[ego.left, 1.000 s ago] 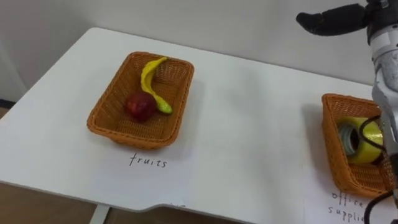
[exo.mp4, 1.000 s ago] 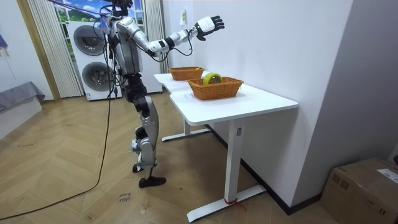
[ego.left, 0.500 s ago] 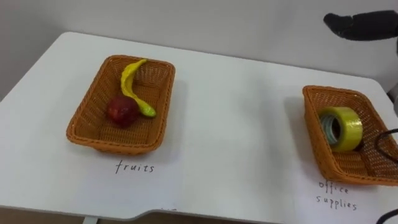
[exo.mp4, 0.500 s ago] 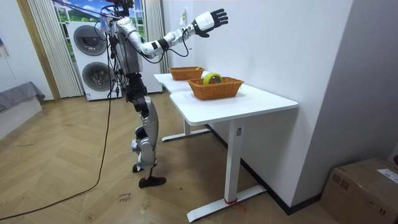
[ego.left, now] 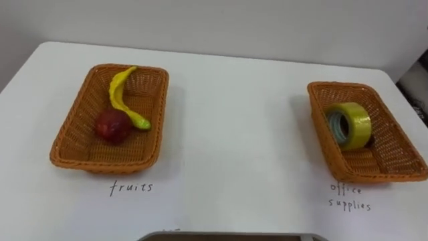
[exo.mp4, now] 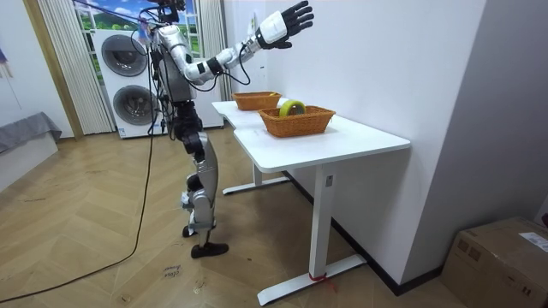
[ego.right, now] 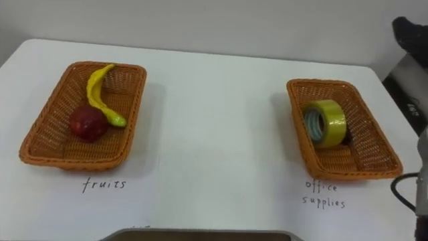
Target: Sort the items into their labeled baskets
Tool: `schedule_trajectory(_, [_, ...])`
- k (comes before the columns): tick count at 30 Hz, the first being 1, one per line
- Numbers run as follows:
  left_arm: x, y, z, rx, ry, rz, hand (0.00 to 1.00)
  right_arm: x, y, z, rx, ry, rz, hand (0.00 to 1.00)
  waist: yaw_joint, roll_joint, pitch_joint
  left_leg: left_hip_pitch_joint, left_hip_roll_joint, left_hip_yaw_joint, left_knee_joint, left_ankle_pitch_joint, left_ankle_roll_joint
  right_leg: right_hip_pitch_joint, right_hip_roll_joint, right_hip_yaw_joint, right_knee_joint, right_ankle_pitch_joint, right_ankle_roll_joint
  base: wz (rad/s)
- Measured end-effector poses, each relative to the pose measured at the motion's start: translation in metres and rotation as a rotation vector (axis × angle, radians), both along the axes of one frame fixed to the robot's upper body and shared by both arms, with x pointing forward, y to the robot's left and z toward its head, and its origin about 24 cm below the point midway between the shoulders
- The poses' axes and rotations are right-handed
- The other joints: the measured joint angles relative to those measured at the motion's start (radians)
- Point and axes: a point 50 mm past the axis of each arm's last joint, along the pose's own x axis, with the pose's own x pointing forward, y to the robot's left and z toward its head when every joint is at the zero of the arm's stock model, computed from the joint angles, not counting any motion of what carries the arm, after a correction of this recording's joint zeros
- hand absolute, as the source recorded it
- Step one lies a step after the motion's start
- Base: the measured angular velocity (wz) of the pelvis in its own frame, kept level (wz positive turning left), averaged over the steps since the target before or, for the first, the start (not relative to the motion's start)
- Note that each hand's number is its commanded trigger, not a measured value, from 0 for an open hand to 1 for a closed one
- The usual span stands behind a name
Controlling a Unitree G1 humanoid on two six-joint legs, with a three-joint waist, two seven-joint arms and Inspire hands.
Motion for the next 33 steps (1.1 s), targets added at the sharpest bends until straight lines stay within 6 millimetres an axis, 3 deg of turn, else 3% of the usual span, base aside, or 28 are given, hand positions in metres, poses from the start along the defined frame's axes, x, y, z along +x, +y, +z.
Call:
schedule_trajectory(4, [0.001,0.002,0.001,0.027,-0.017,0.005,0.00,-0.017,-0.010,-0.013,0.012,0.013,-0.086,0.00,-0.003,0.002,-0.0014,0.011,0.002,0.014,-0.005,-0.001,-0.001,0.004,0.001,0.002,0.000,0.000,-0.001,-0.07])
schedule_trajectory(8, [0.001,0.002,0.002,0.043,-0.021,0.014,0.00,-0.032,-0.018,-0.028,0.158,-0.023,-0.134,0.00,-0.004,-0.005,0.0045,0.016,0.003,0.026,-0.009,-0.001,-0.001,0.002,0.003,0.016,0.000,0.002,-0.004,-0.11])
schedule_trajectory(9, [0.000,0.003,0.002,0.047,-0.019,0.016,0.00,-0.037,-0.021,-0.034,0.188,-0.023,-0.160,0.00,-0.010,0.000,0.0012,0.017,0.003,0.027,-0.009,-0.001,-0.001,0.002,0.003,0.017,0.001,0.003,-0.004,-0.05])
schedule_trajectory(12, [-0.002,0.004,0.002,0.069,-0.013,0.025,0.00,-0.054,-0.029,-0.047,0.314,-0.054,-0.215,0.00,-0.010,-0.005,0.0047,0.017,0.004,0.026,-0.009,-0.003,-0.001,0.002,0.003,0.014,0.000,0.003,-0.004,0.00])
schedule_trajectory(14, [-0.005,0.003,0.002,0.080,-0.004,0.030,0.00,-0.063,-0.033,-0.055,0.393,-0.079,-0.259,0.00,-0.014,0.006,0.0078,0.016,0.005,0.026,-0.007,-0.007,-0.001,0.002,0.004,0.013,-0.001,0.003,-0.004,0.00])
schedule_trajectory(16, [-0.009,0.002,0.002,0.079,0.006,0.032,0.00,-0.069,-0.031,-0.065,0.462,-0.098,-0.281,0.00,-0.029,0.010,0.0044,0.014,0.005,0.026,-0.007,-0.009,-0.001,0.002,0.004,0.010,-0.002,0.003,-0.004,0.00])
schedule_trajectory(20, [-0.009,-0.007,-0.001,0.055,0.004,0.036,0.00,-0.084,-0.030,-0.088,0.560,-0.062,-0.324,0.00,-0.033,0.033,0.0054,0.015,0.004,0.028,-0.007,-0.011,0.000,0.001,0.004,0.013,-0.003,0.003,-0.003,-0.02])
schedule_trajectory(25, [-0.002,-0.008,0.000,0.049,-0.028,0.043,0.00,-0.100,-0.027,-0.135,0.771,-0.019,-0.457,0.00,-0.027,0.045,0.0071,0.014,0.005,0.026,-0.008,-0.011,-0.001,0.001,0.006,0.012,-0.005,0.002,-0.003,0.00])
schedule_trajectory(31, [-0.001,-0.009,0.000,0.053,-0.042,0.044,0.00,-0.128,-0.013,-0.204,0.980,0.155,-0.641,0.00,-0.025,0.052,0.0079,0.013,0.005,0.026,-0.008,-0.012,-0.001,0.001,0.006,0.014,-0.005,0.000,-0.002,0.00])
schedule_trajectory(33, [-0.003,-0.012,-0.001,0.047,-0.036,0.050,0.00,-0.148,-0.003,-0.229,1.054,0.215,-0.726,0.00,-0.024,0.063,0.0024,0.013,0.005,0.026,-0.007,-0.014,-0.001,0.001,0.006,0.015,-0.005,-0.001,-0.001,0.00])
